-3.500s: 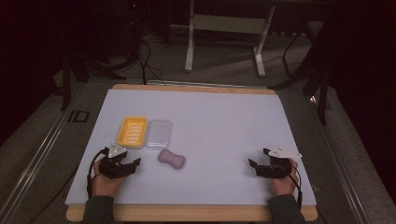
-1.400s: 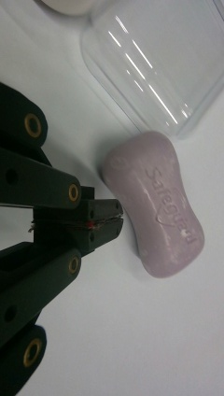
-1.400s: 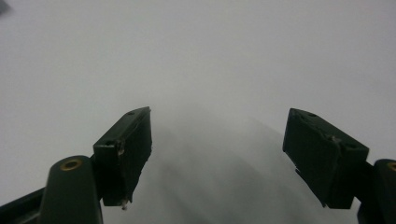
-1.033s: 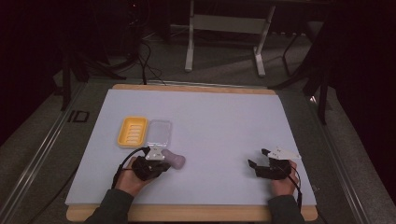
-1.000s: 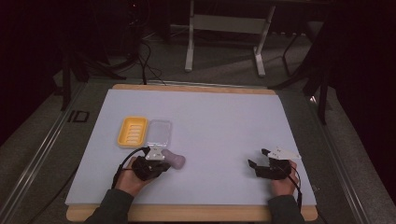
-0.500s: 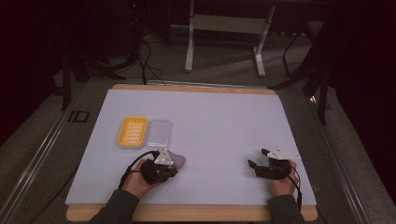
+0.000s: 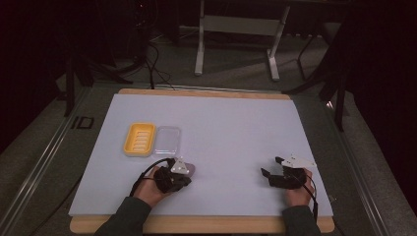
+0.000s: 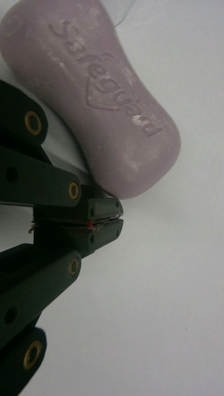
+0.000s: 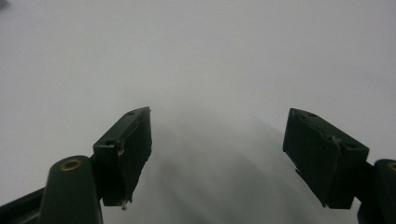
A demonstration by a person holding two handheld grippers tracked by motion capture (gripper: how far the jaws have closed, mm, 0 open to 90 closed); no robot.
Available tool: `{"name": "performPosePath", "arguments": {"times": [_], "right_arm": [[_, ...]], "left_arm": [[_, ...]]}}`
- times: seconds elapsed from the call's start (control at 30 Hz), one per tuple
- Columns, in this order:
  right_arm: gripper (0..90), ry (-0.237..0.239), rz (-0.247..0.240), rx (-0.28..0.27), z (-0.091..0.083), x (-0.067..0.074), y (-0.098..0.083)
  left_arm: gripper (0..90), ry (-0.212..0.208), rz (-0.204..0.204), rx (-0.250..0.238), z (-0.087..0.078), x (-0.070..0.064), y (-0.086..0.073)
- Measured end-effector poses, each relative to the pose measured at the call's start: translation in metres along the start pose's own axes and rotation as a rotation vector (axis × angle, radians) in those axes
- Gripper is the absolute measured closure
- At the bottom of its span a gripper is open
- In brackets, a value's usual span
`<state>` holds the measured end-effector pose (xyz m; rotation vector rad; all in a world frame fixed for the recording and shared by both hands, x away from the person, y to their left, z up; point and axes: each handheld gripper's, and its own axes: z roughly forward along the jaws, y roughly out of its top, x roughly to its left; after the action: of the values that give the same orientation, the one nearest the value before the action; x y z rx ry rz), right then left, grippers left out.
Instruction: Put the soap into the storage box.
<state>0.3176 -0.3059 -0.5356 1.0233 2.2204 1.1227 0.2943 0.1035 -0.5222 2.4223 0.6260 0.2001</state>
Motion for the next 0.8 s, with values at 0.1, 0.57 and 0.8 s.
{"name": "performPosePath", "arguments": {"times": [0.1,0.57,0.8], "right_arm": [[23.4,0.0,0.0,-0.001,0.0,0.0,0.0],[23.3,0.002,-0.004,0.004,0.0,0.001,0.0],[23.4,0.002,-0.007,0.004,0.0,0.001,0.0]], "left_arm": [[88.2,0.003,0.003,0.006,0.002,0.001,0.004],[81.2,0.078,-0.043,0.027,0.016,0.013,0.026],[76.4,0.038,-0.054,-0.01,0.005,0.018,0.03]]}}
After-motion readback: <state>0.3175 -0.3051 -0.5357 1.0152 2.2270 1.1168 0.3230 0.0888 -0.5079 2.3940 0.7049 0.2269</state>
